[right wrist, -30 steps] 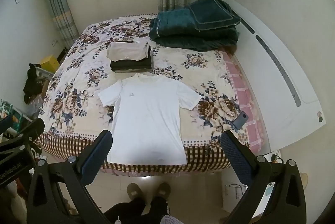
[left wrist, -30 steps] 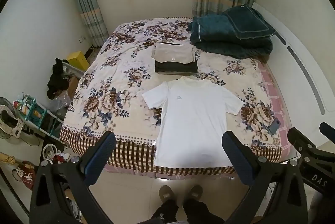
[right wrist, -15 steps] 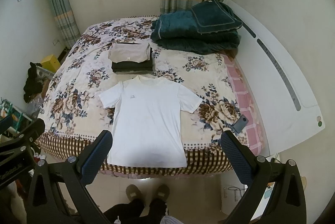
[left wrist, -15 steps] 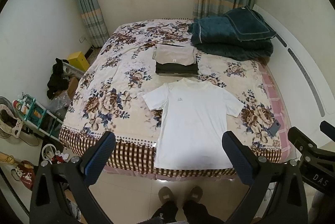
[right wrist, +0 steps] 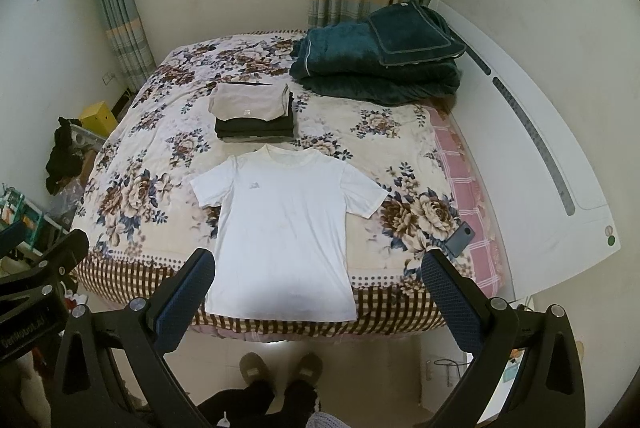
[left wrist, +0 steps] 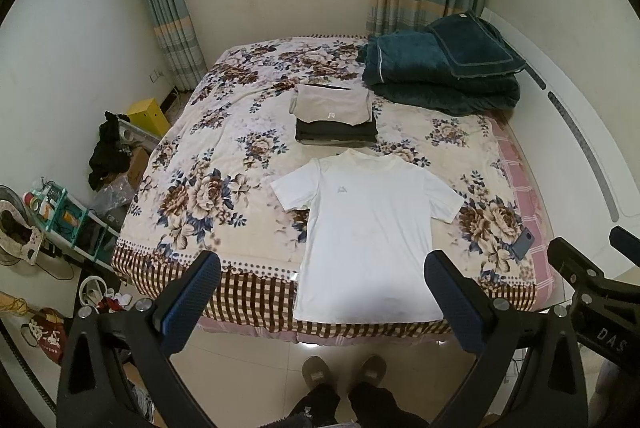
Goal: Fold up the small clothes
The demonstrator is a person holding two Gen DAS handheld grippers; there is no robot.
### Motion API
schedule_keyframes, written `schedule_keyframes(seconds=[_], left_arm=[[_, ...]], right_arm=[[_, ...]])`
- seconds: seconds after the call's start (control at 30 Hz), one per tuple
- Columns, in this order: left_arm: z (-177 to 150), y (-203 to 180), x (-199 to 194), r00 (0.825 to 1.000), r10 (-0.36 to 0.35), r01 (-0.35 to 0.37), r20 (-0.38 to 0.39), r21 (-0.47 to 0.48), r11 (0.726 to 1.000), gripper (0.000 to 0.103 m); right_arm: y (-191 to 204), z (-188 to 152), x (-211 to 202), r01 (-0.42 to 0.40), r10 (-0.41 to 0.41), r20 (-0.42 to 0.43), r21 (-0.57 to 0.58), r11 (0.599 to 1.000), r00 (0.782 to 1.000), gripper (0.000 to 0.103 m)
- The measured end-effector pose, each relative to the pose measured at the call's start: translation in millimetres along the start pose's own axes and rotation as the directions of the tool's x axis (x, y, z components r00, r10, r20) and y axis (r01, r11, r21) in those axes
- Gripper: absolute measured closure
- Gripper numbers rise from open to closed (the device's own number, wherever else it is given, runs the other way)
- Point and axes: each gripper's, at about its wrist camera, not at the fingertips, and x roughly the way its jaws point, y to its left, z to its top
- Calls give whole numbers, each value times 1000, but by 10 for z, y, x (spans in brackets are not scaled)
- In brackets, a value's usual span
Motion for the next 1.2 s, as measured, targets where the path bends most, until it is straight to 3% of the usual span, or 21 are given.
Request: schedule_keyframes(seconds=[1.2], left_arm=[[26, -26, -17, 1000, -7, 7, 10, -4, 1000, 0]], right_arm=[[97, 122, -43, 1, -1, 7, -6, 1000, 1000, 0]])
